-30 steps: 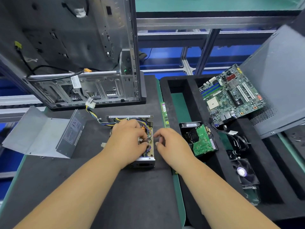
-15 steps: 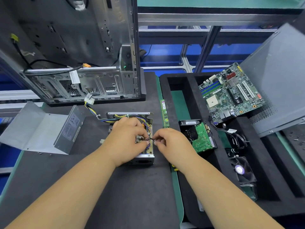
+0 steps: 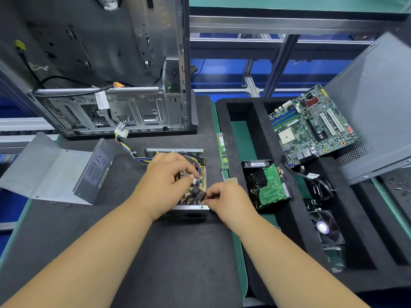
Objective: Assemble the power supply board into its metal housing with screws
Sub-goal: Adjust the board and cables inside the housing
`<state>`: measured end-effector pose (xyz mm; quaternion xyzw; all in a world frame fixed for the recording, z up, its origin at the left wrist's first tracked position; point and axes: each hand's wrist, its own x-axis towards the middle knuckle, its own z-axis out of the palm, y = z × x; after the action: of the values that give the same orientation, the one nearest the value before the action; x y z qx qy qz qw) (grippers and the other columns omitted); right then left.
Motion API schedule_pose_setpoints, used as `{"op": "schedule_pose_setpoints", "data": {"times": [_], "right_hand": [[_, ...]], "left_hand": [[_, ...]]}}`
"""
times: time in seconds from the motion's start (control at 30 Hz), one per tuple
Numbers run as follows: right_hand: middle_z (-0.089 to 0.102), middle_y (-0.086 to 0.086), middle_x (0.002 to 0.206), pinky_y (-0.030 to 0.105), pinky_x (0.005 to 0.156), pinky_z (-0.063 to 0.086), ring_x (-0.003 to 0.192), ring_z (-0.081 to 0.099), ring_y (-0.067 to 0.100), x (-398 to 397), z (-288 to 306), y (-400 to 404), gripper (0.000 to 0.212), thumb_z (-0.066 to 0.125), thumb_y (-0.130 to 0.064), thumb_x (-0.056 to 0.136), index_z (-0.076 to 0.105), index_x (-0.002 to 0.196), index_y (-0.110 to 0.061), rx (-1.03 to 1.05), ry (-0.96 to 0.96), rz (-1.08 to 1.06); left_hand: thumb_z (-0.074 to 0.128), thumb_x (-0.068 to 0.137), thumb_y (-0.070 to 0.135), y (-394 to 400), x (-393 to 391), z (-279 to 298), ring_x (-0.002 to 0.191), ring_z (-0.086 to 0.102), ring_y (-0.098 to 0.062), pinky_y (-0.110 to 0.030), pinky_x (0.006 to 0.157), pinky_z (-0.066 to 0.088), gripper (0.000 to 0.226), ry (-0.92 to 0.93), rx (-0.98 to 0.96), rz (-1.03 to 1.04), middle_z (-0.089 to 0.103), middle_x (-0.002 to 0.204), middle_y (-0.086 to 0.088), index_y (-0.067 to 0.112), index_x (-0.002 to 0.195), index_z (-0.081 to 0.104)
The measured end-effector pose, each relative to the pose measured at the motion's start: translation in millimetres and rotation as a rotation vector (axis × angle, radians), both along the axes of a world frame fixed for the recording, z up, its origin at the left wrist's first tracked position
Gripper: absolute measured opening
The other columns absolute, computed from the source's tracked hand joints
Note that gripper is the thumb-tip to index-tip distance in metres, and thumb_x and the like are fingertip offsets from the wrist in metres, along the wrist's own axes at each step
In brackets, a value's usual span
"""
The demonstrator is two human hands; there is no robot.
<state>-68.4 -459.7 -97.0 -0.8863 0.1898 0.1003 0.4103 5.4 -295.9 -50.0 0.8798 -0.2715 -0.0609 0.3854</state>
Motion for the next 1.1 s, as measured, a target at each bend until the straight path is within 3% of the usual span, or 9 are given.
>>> {"op": "schedule_pose_setpoints", "data": {"times": [0.23, 0.37, 0.5, 0.63, 0.8, 0.93, 1.0, 1.1], "right_hand": [[0.057, -0.005, 0.058, 0.015, 0.048, 0.034, 0.054, 0.045, 0.01, 0, 3, 4, 0.019, 0.078, -0.021, 0.079, 0.064, 0.066, -0.026, 0.018, -0.004, -0.003], [0.057, -0.002, 0.061, 0.025, 0.054, 0.037, 0.057, 0.046, 0.014, 1, 5, 5, 0.022, 0.075, -0.019, 0.082, 0.062, 0.067, -0.026, 0.015, 0.01, 0.013], [0.062, 0.002, 0.07, 0.026, 0.058, 0.037, 0.064, 0.05, 0.018, 3, 7, 7, 0.005, 0.071, -0.018, 0.087, 0.071, 0.082, -0.018, -0.055, 0.04, 0.094], [0.068, 0.003, 0.072, 0.025, 0.058, 0.04, 0.063, 0.053, 0.017, 4, 7, 7, 0.015, 0.072, -0.017, 0.085, 0.065, 0.075, -0.025, -0.087, 0.035, 0.096], [0.063, -0.009, 0.063, 0.025, 0.061, 0.047, 0.057, 0.053, 0.01, 5, 4, 8, 0.018, 0.074, -0.013, 0.081, 0.067, 0.074, -0.028, -0.029, 0.036, 0.02], [0.068, -0.005, 0.074, 0.025, 0.066, 0.046, 0.066, 0.055, 0.015, 6, 14, 7, 0.008, 0.073, -0.018, 0.085, 0.074, 0.092, -0.021, -0.099, 0.059, 0.077], [0.073, 0.007, 0.091, 0.026, 0.07, 0.047, 0.073, 0.055, 0.019, 12, 25, 7, 0.015, 0.069, -0.019, 0.089, 0.074, 0.103, -0.014, -0.155, 0.126, 0.155], [0.064, 0.017, 0.1, 0.024, 0.061, 0.04, 0.082, 0.049, 0.022, 21, 41, 8, 0.026, 0.058, -0.018, 0.097, 0.068, 0.119, -0.006, -0.197, 0.308, 0.294]], "left_hand": [[0.065, 0.08, 0.008, 2, 2, -4, 0.108, 0.044, -0.01, -0.022, 0.092, 0.03, 0.029, 0.021, -0.028, 0.025, 0.061, 0.096, 0.019, 0.036, 0.081, 0.071], [0.065, 0.078, 0.005, 2, 2, -4, 0.106, 0.046, -0.011, -0.023, 0.093, 0.032, 0.031, 0.007, -0.028, 0.023, 0.061, 0.094, 0.018, 0.035, 0.081, 0.072], [0.065, 0.077, 0.003, 2, 2, -3, 0.106, 0.047, -0.014, -0.014, 0.09, 0.03, 0.032, 0.015, -0.039, 0.035, 0.062, 0.092, 0.015, 0.034, 0.081, 0.072], [0.063, 0.075, 0.001, 2, 2, -2, 0.105, 0.048, -0.015, -0.017, 0.089, 0.031, 0.033, 0.017, -0.043, 0.034, 0.063, 0.091, 0.014, 0.033, 0.08, 0.072], [0.062, 0.075, 0.002, 2, 2, -2, 0.104, 0.047, -0.014, -0.019, 0.088, 0.032, 0.033, 0.014, -0.047, 0.042, 0.062, 0.089, 0.015, 0.033, 0.079, 0.071], [0.06, 0.074, 0.002, 2, 2, -3, 0.102, 0.047, -0.014, -0.016, 0.086, 0.032, 0.033, 0.01, -0.045, 0.037, 0.062, 0.089, 0.013, 0.034, 0.078, 0.07], [0.06, 0.074, 0.003, 2, 3, -3, 0.102, 0.047, -0.014, -0.014, 0.086, 0.031, 0.033, 0.012, -0.046, 0.038, 0.062, 0.089, 0.013, 0.034, 0.078, 0.07], [0.06, 0.075, 0.003, 2, 3, -3, 0.103, 0.047, -0.014, -0.015, 0.086, 0.032, 0.033, 0.024, -0.045, 0.038, 0.062, 0.09, 0.012, 0.034, 0.077, 0.07]]}}
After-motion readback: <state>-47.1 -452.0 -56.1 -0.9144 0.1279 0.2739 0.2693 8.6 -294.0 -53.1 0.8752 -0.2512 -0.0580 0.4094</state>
